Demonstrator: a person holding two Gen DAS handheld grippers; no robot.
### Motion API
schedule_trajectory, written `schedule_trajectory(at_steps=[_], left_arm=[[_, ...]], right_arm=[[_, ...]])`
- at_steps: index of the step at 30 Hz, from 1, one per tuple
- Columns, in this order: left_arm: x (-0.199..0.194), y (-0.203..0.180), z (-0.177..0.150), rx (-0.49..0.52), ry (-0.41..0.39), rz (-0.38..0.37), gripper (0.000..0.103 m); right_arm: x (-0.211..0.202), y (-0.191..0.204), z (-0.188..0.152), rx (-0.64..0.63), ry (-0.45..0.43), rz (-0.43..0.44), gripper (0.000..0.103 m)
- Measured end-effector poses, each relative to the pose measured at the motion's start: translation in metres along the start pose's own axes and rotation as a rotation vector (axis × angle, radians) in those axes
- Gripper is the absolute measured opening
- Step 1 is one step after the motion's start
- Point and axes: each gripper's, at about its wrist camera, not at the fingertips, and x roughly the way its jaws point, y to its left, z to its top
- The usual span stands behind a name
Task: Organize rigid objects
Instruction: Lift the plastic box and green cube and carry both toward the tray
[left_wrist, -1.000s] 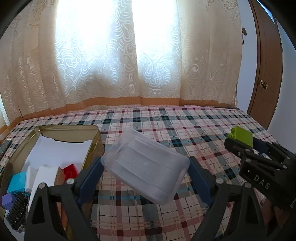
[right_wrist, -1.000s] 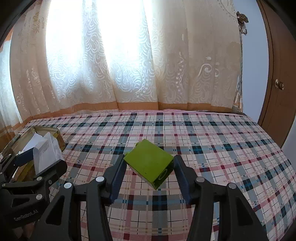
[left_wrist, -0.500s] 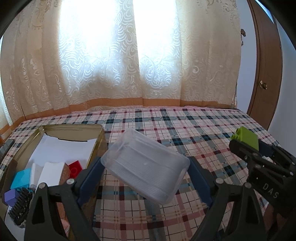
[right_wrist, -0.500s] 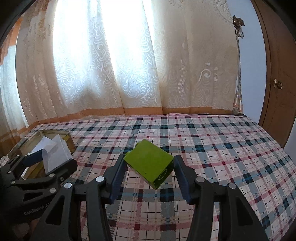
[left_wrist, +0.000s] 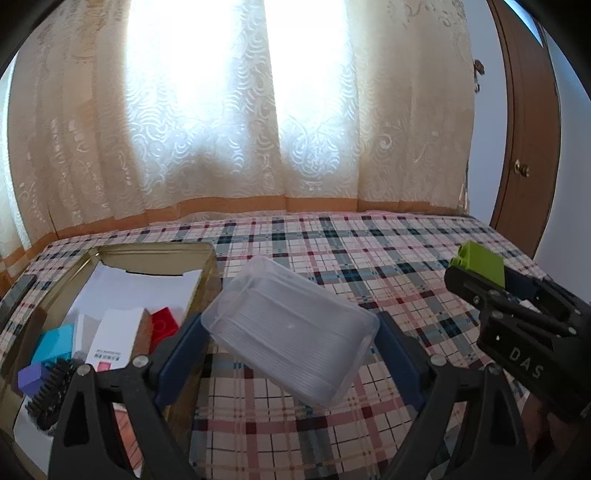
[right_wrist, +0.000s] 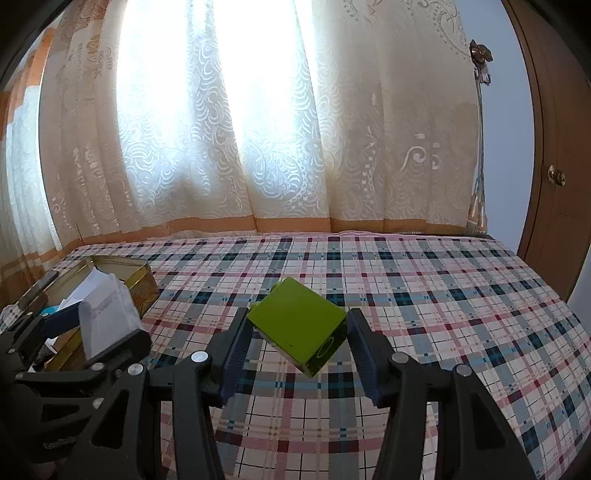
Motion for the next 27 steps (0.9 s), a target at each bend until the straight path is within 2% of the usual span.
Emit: schedule_trajectory(at_steps=[11, 27], left_arm=[[-0.017, 0.001, -0.006, 0.001, -0.038, 0.009, 0.091], [-0.028, 0.010, -0.012, -0.019, -0.040, 0.006, 0.091]], right_arm=[[-0.007, 0.005, -0.003, -0.002, -0.014, 0.011, 0.055], [-0.017, 0.011, -0.006, -0.010, -0.039, 0.029, 0.055]])
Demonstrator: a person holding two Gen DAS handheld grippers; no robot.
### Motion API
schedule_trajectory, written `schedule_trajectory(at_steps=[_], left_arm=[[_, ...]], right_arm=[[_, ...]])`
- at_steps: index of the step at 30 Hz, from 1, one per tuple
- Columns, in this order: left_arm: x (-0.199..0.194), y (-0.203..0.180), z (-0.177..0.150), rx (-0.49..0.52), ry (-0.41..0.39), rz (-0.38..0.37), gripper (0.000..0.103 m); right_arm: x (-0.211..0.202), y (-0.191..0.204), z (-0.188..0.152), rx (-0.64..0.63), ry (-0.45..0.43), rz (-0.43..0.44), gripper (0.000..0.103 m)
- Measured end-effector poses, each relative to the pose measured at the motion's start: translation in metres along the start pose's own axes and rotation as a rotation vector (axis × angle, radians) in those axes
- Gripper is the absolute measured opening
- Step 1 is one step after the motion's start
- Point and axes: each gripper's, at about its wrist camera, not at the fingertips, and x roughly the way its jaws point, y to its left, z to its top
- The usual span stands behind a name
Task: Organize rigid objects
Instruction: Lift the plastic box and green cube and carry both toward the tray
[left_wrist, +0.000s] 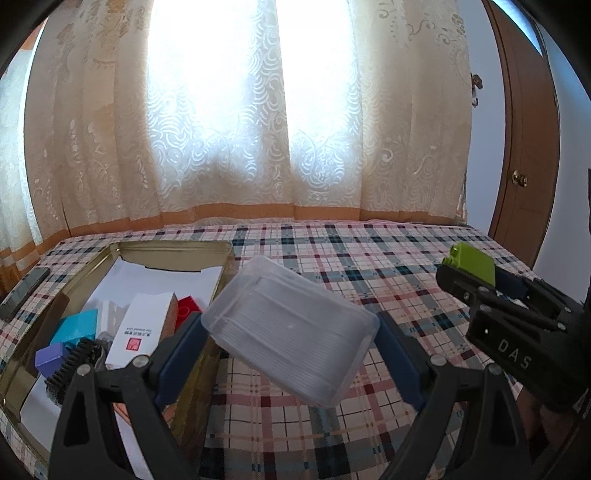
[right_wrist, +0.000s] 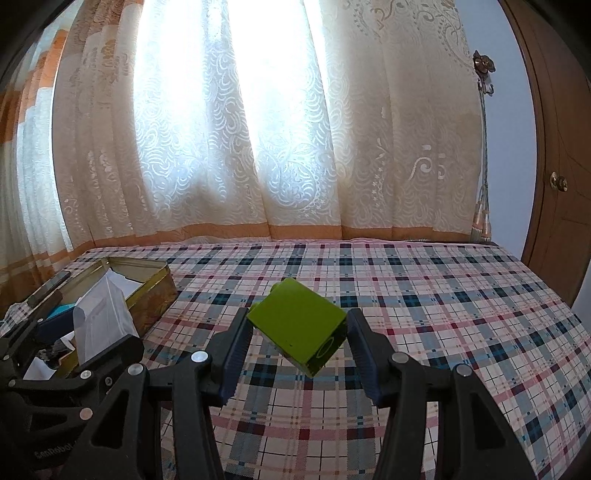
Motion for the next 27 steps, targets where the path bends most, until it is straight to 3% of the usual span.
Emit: schedule_trajectory(at_steps=[27], left_arm=[[-0.024, 0.018, -0.010, -0.019, -0.039, 0.022, 0.091]], right_arm=[[-0.013, 0.012, -0.004, -0.024, -0.037, 0.029, 0.055]])
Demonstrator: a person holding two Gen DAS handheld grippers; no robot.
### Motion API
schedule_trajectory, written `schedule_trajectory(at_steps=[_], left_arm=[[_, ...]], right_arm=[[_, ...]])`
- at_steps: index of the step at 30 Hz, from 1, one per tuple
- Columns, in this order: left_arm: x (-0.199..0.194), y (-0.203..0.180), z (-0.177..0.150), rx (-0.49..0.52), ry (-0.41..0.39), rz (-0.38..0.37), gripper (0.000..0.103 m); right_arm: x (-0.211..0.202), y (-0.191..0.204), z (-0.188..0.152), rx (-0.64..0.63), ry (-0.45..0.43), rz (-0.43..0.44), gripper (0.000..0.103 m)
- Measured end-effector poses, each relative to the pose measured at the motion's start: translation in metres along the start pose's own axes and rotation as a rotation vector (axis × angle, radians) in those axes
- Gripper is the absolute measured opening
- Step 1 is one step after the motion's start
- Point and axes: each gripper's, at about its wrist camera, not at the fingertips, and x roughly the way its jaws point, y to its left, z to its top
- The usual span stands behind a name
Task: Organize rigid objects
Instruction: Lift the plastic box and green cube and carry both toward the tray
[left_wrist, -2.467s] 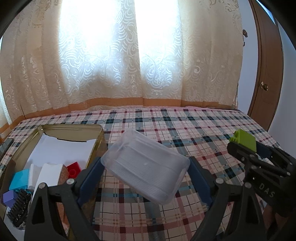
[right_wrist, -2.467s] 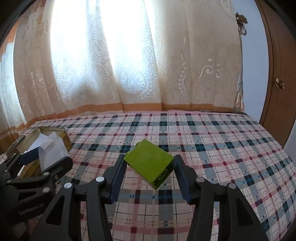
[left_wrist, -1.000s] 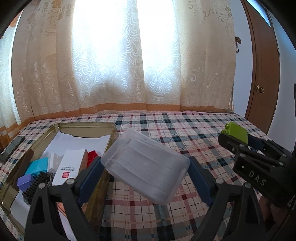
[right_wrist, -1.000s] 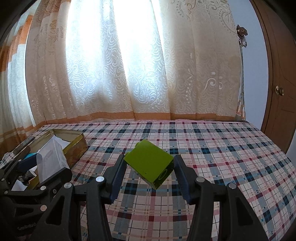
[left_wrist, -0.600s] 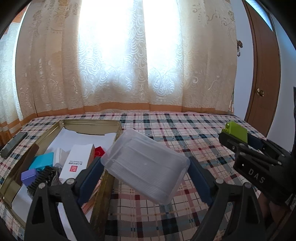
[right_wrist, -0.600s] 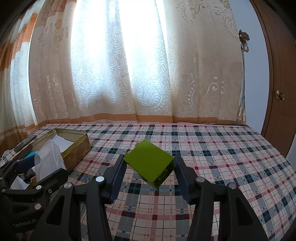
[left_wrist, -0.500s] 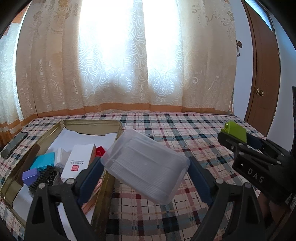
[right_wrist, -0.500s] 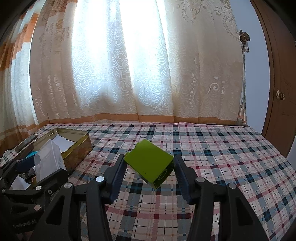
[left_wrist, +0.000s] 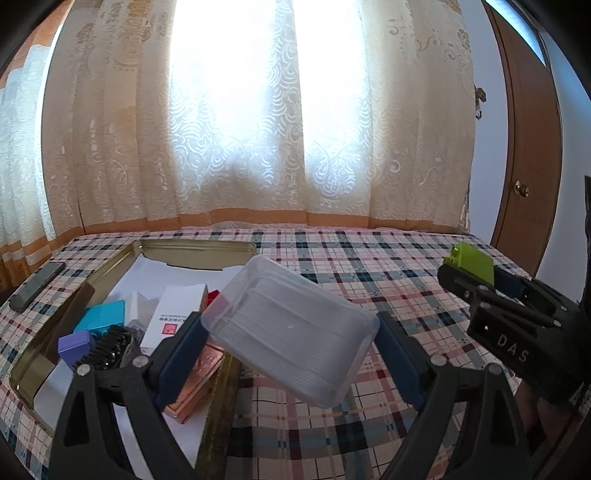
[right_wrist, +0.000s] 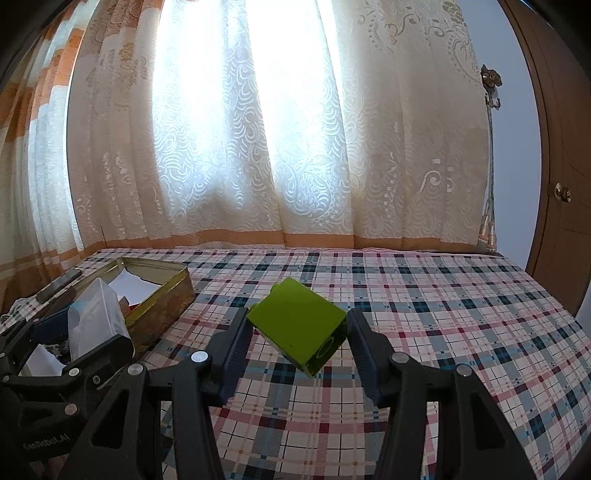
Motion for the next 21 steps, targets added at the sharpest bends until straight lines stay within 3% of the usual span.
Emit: schedule_trajectory(at_steps=[21], left_arm=[[-0.018, 0.017, -0.005, -0.017, -0.033, 0.033, 0.091]], right_arm=[[-0.009, 0.027, -0.005, -0.034, -0.013, 0.057, 0.055]])
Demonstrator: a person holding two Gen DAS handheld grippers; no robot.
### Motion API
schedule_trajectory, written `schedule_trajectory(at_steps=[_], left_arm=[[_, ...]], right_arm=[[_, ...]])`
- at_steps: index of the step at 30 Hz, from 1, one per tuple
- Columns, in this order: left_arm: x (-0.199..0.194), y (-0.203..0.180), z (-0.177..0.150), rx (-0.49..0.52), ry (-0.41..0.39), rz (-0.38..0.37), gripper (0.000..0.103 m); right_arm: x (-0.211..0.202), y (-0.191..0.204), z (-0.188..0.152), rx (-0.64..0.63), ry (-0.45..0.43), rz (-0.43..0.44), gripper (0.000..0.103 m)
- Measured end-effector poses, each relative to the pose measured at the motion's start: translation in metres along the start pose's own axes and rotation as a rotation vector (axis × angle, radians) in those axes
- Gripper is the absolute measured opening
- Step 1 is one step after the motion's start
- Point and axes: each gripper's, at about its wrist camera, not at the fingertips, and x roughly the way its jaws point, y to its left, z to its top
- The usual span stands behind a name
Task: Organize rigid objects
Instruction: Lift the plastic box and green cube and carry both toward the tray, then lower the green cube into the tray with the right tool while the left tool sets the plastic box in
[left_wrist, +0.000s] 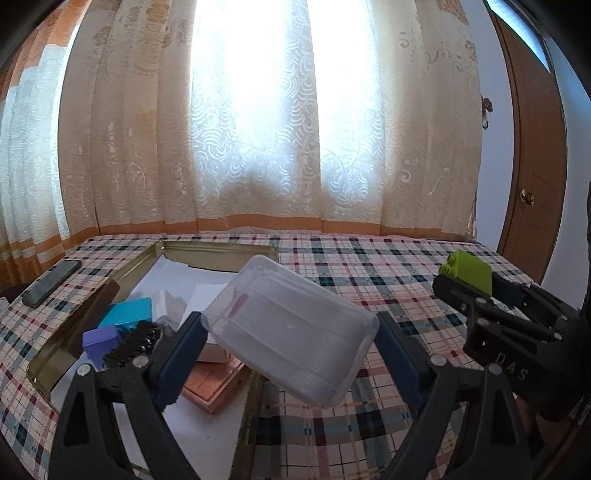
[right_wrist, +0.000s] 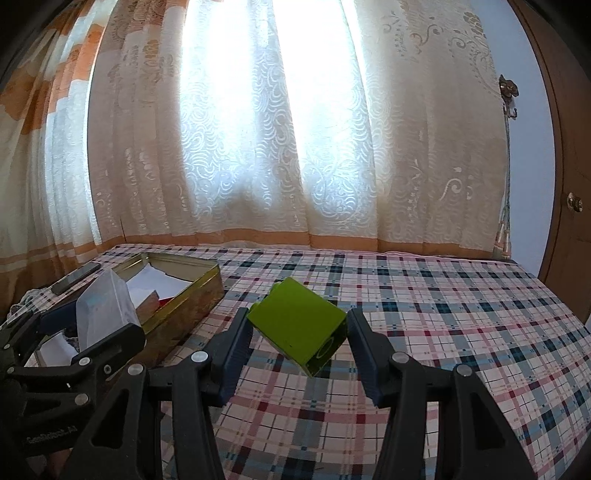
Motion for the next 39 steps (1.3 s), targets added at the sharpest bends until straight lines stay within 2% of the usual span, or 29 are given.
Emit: schedule_trajectory(at_steps=[8, 24, 30, 39], left_arm=[[-0.009, 0.009, -0.002, -0.016, -0.017, 0.014, 0.091], [-0.027, 0.046, -0.006, -0.072, -0.005, 0.056, 0.091], [-0.036, 0.066, 0.006, -0.078, -0.022, 0.111, 0.091], [-0.025, 0.114, 0.017, -0.099, 0.038, 0.229, 0.091]], right_arm=[[-0.003, 0.009, -0.001, -0.008, -0.008, 0.019, 0.055], [-0.001, 0.052, 0.002, -0.068, -0.002, 0.139, 0.055], [0.003, 0.073, 0.026, -0.099, -0.024, 0.203, 0.055], [0.025, 0.108, 0.057, -0.130, -0.001, 0.294, 0.055]])
